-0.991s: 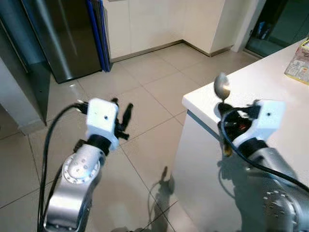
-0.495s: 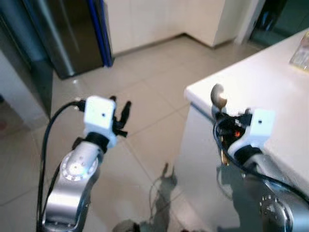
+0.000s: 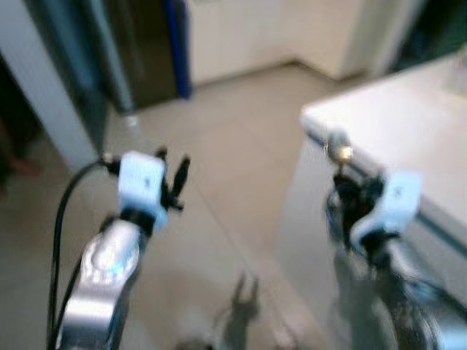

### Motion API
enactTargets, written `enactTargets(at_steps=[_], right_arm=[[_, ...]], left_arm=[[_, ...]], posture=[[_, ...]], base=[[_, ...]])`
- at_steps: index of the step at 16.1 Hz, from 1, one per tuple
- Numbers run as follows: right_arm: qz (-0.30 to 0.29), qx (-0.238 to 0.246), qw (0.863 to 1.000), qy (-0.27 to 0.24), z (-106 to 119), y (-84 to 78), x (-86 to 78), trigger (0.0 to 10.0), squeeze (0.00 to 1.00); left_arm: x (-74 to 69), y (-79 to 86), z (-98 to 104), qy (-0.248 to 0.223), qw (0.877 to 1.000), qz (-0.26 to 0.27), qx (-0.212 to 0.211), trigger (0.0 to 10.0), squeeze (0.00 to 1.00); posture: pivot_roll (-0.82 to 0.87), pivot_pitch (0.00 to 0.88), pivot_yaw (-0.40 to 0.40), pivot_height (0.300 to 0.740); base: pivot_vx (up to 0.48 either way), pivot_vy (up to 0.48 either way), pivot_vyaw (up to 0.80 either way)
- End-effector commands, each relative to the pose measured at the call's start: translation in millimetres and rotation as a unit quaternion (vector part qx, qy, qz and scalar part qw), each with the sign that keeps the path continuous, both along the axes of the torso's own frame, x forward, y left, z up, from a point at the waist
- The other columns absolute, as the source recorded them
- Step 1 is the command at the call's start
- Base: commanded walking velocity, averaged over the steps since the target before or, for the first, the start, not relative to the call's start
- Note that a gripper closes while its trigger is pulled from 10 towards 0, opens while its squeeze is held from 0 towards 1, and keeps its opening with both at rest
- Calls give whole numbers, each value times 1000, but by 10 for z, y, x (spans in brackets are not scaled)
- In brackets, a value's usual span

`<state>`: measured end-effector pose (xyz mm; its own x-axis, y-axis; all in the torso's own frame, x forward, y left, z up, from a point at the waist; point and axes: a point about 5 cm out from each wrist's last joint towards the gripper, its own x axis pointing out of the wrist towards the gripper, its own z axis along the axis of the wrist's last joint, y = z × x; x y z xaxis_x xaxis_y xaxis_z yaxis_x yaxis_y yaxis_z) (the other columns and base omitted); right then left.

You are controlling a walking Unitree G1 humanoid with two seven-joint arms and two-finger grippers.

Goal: Setting the table

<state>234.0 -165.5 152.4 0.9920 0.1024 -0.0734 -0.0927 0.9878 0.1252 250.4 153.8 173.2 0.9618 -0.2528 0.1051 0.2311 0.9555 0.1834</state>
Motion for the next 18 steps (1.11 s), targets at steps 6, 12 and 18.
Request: enactTargets(at_steps=[6,12,18], right_arm=[[-25,-19,1000,0,-227,-98,5,10000,0],[-38,-46,998,20,-421,-140,-33,10000,0],[-55,-62,996,11,-442,-228,-138,10000,0]], left_arm=[[-71,74,-353,26,1000,6,8,10000,0],[-120,99,-387,24,999,10,-23,10000,0],[-65,121,-394,21,1000,22,-4,10000,0]], posture=[[55,39,9,740],[64,25,-17,740],[67,3,-29,740]], base=[[-81,0,0],[0,0,-133],[0,0,-800]])
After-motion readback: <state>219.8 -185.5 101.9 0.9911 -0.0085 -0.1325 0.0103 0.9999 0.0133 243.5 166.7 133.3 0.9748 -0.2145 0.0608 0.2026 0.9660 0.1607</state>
